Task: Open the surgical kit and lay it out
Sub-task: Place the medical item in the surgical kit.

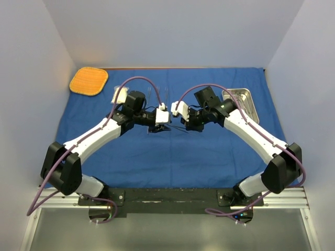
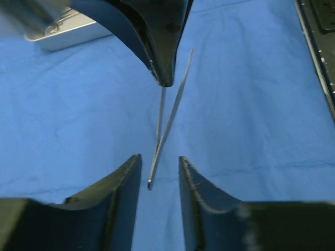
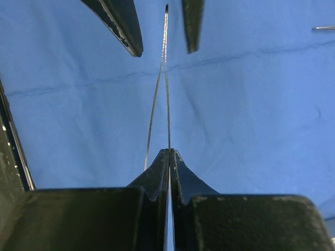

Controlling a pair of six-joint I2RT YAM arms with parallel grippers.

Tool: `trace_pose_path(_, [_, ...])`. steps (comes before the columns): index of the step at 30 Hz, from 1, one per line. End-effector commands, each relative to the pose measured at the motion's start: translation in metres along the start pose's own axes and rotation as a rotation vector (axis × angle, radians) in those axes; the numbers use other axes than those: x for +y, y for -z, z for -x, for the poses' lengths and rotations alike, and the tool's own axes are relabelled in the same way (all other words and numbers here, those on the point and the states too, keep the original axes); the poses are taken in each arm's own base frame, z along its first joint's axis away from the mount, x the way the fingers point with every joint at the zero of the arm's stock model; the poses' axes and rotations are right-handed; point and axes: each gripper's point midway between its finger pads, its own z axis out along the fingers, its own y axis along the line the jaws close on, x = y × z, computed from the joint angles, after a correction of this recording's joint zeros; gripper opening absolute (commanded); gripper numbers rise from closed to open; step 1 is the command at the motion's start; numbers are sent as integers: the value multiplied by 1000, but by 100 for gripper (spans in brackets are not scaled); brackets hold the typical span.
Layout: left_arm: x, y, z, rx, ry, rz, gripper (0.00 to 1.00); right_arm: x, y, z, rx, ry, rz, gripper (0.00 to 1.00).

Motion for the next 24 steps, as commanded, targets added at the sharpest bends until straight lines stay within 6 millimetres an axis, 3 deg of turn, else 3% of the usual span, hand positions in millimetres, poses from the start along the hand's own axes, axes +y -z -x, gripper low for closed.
trace_pose_path(1, [-2,-3,19,-39,8,-40,36,-4,22,20,-47,59,-55,0])
trace_pose_path(11, [2,-10,15,-26,84,-26,0,-3,20,16,-32,70,-66,0])
trace_pose_path(13, [3,-9,14,-21,89,-9,0,-4,19,15,-32,63,-73,0])
trace_pose_path(14, [6,-9,11,-13,99,17,0,-3,18,14,-31,60,-77,8])
trace_pose_path(16, [12,-6,5,1,103,85,0,-5,18,16,-46,41,-93,16])
trace_pose_path(18, [8,-3,-7,16,152,135,0,-13,20,17,-53,5,-144,31])
trace_pose_path(19, [22,1,-6,10,136,220,0,-16,20,17,-57,-12,-163,36])
trace_pose_path(21, [19,5,-18,10,228,296,0,-26,21,19,-79,-73,-220,45])
trace_pose_path(22, [32,11,-18,-4,242,386,0,-32,22,19,-86,-106,-247,48])
trace_pose_path(23, [32,12,-21,-24,340,432,0,-36,22,18,-91,-145,-269,49])
trace_pose_path(24, [29,16,-28,-25,384,475,0,-46,23,17,-103,-212,-315,58])
